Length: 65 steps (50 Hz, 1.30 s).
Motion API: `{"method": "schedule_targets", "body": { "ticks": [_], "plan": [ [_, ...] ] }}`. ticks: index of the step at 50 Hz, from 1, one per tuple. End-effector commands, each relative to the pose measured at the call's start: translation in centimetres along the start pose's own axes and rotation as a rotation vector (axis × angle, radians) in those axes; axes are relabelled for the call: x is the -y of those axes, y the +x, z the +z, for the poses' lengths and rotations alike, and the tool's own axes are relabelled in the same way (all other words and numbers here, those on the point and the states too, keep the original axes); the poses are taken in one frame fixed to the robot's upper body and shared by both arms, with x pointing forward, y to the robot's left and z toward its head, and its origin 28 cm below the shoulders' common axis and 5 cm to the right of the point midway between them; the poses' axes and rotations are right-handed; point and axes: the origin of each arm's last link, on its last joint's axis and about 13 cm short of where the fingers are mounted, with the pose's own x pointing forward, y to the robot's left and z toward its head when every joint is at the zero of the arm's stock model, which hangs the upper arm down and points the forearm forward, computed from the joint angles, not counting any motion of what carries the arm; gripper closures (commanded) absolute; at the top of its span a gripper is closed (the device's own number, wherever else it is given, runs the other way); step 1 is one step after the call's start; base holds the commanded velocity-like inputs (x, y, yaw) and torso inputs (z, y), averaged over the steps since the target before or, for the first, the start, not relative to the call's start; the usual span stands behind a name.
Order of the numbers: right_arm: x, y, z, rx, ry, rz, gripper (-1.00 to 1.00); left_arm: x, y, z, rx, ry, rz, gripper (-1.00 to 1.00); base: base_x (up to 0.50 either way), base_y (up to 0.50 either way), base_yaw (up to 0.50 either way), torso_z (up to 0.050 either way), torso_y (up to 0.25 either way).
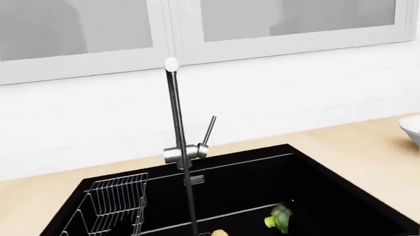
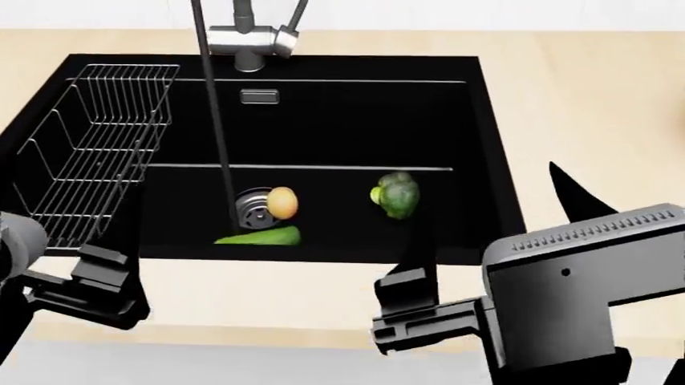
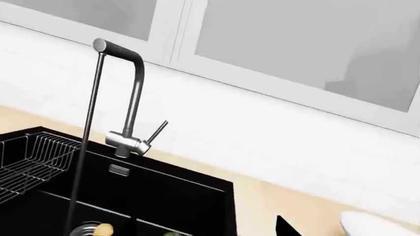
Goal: Pick the cucumbers and broccolis from the sink and place them in one bowl. Place the apricot in the other bowl. Then turn off the sink faucet.
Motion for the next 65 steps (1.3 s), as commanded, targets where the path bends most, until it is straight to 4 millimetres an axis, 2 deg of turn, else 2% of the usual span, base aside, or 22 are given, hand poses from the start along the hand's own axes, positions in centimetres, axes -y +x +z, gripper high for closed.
{"method": "schedule_targets", "body": {
  "ticks": [1,26,41,47,52,61,65],
  "plan": [
    [0.9,0.1,2.8,0.052,-0.074,-0.018,-1.0,0.1,0.5,2.8,0.041,-0.008,-0.048,-1.0,0.5,-0.02,0.0,0.05,0.082],
    [1.2,0.1,3.8,0.064,-0.13,-0.005,-1.0,0.8,0.1,2.9,0.035,-0.012,-0.094,-1.0,0.5,0.0,0.0,0.05,0.078],
    [1.3,-0.1,3.4,0.05,-0.113,-0.002,-1.0,1.3,0.0,2.4,0.009,-0.013,-0.125,-1.0,0.47,0.0,0.0,0.05,0.071],
    [1.7,0.5,3.8,0.043,-0.081,0.003,-1.0,1.1,0.7,1.5,-0.045,-0.031,-0.14,-1.0,0.0,0.0,0.0,0.0,0.0],
    [2.0,0.8,4.2,0.035,-0.07,0.013,-1.0,0.9,1.4,-1.0,-0.261,-0.015,-0.246,-1.0,0.0,0.0,0.0,0.0,0.0],
    [1.9,0.8,4.4,0.037,-0.071,0.039,-1.0,0.3,1.9,-3.7,-0.439,-0.008,-0.285,-1.0,0.0,0.0,0.0,0.0,0.0],
    [1.8,0.9,4.4,0.036,-0.076,0.047,-1.0,0.7,1.8,-5.9,-0.54,0.006,-0.308,-1.0,0.0,0.0,0.0,0.0,0.0]
  ]
}}
